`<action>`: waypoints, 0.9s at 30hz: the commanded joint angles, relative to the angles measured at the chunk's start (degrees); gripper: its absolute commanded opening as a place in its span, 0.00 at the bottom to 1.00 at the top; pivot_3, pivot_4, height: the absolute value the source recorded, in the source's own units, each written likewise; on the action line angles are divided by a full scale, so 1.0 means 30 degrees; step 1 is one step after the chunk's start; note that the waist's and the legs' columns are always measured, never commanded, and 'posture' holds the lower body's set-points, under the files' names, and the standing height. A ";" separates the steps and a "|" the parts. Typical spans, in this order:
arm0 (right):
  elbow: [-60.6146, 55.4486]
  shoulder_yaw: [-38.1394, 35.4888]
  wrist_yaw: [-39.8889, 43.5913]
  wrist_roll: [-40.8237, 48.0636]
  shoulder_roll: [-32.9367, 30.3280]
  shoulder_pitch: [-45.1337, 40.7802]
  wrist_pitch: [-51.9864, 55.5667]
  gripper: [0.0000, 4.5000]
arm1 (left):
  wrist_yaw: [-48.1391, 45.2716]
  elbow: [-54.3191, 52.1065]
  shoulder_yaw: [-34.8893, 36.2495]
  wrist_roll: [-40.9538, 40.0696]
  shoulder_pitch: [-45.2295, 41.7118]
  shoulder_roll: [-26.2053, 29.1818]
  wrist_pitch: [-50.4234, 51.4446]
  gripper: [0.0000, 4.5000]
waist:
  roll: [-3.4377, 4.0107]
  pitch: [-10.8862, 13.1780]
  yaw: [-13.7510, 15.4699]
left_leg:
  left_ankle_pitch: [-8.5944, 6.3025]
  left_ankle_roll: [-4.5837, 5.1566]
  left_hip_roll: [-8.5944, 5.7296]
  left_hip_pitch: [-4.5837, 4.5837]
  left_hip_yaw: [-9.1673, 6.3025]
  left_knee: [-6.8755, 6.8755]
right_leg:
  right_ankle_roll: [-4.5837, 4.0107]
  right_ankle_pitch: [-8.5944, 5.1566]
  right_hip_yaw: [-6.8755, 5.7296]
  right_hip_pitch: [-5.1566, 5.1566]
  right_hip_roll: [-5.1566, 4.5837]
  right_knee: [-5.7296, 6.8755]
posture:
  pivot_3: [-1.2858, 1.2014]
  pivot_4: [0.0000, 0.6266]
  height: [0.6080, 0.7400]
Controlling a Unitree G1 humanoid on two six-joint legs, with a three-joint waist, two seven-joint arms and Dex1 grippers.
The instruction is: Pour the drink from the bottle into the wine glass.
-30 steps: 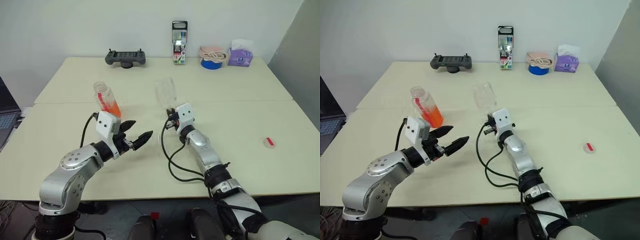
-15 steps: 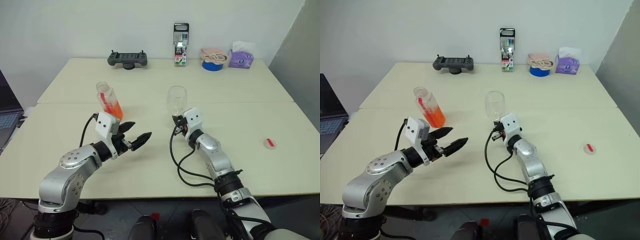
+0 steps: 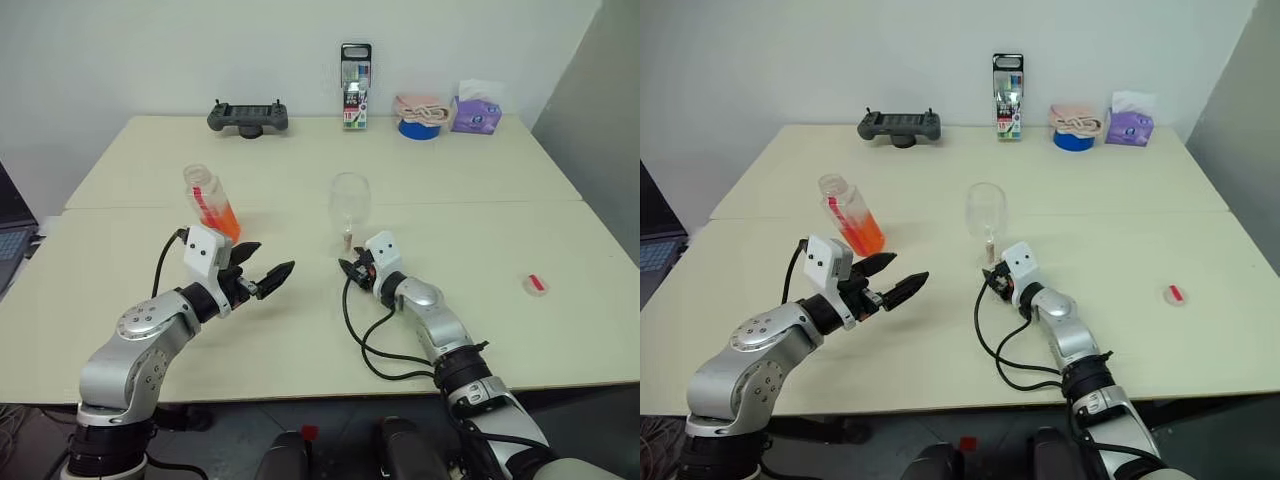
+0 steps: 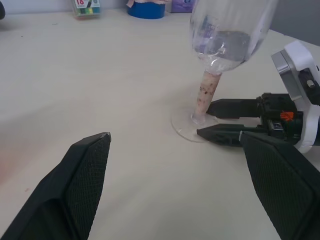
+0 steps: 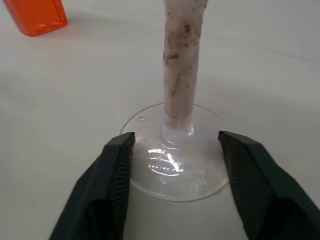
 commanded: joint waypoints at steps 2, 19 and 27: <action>-0.1504 0.0526 0.0987 -0.0151 -0.0892 0.0712 0.1332 0.95 | 0.0529 0.0840 0.0624 0.0923 0.0276 -0.0197 -0.1521 0.97 | 0.0001 0.0001 0.0011 | 0.0000 0.0000 -0.0002 -0.0005 -0.0009 -0.0003 | 0.0000 0.0000 -0.0007 0.0000 0.0000 -0.0003 | 0.52 0.24 1.00; -1.7287 -0.3824 0.9955 0.7291 -1.3452 -0.0890 1.2857 0.99 | 0.5378 0.5267 0.2717 0.5024 -0.0768 -0.2401 -0.8942 0.97 | 0.0009 0.0087 0.0288 | -0.0013 0.0016 -0.0064 -0.0175 -0.0063 -0.0023 | 0.0069 0.0019 -0.0062 -0.0031 -0.0083 -0.0243 | 0.52 0.24 1.00; -1.5497 -0.4123 1.1294 1.1234 -1.3525 -0.6446 1.4768 0.99 | 0.5342 0.5716 0.2327 0.5223 -0.2118 -0.2170 -0.8949 0.97 | -0.0020 0.0085 0.0290 | -0.0014 0.0018 -0.0035 -0.0146 -0.0096 -0.0063 | 0.0067 0.0025 -0.0127 0.0016 -0.0054 -0.0263 | 0.52 0.24 1.00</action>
